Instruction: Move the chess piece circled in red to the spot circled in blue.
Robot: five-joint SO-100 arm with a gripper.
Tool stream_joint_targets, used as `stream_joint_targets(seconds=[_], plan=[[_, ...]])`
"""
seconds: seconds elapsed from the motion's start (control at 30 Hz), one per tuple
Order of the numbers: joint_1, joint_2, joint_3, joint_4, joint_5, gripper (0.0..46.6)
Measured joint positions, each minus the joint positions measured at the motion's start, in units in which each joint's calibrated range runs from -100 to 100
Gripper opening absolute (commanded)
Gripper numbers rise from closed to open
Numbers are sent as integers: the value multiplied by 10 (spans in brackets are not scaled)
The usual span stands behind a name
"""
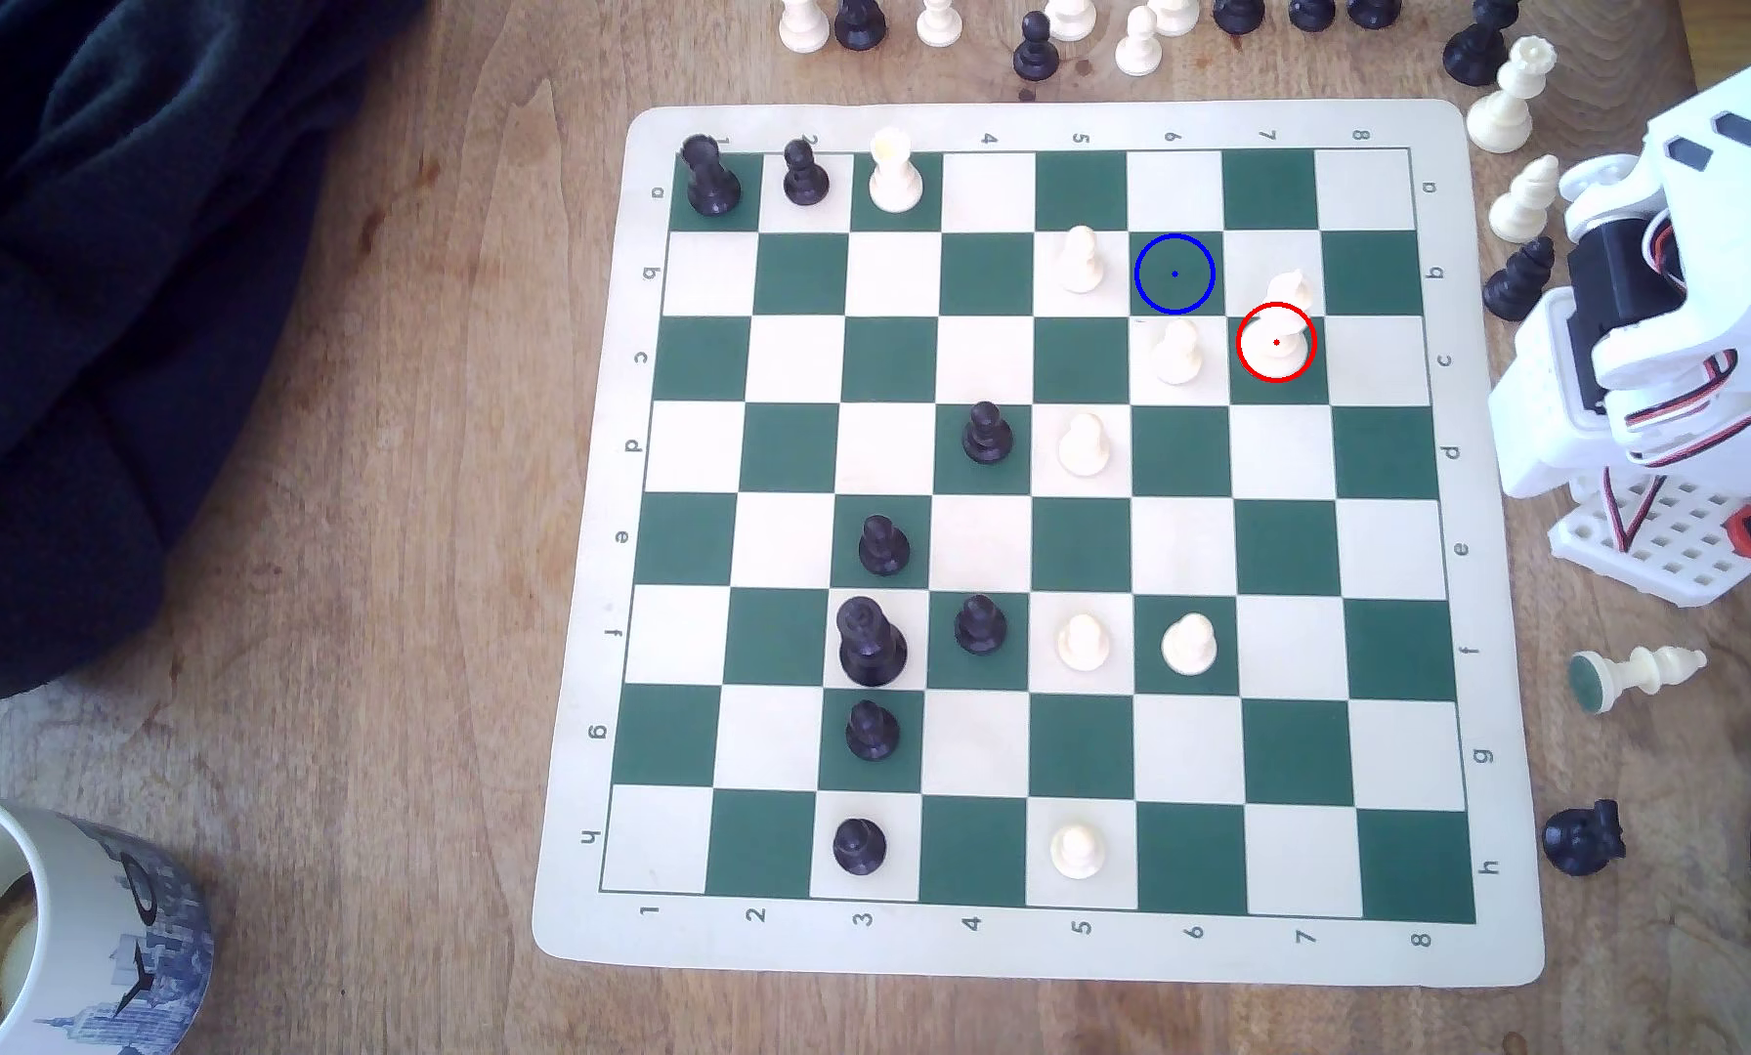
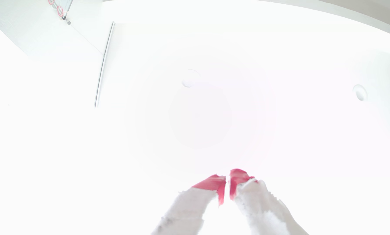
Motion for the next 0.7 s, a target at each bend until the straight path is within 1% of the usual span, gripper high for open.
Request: stream_joint_targets(seconds=[0.07, 0.23, 0.37, 0.43, 0.47, 0.57, 0.6, 0.7], plan=[[0, 0, 0, 0, 0, 2], [30, 0, 0, 0, 0, 2], [46, 0, 0, 59, 0, 2], [57, 0, 0, 108, 0, 2], [66, 0, 0, 162, 0, 2], [74, 0, 0, 225, 0, 2], [78, 0, 0, 283, 0, 2], [86, 0, -18, 360, 0, 2]])
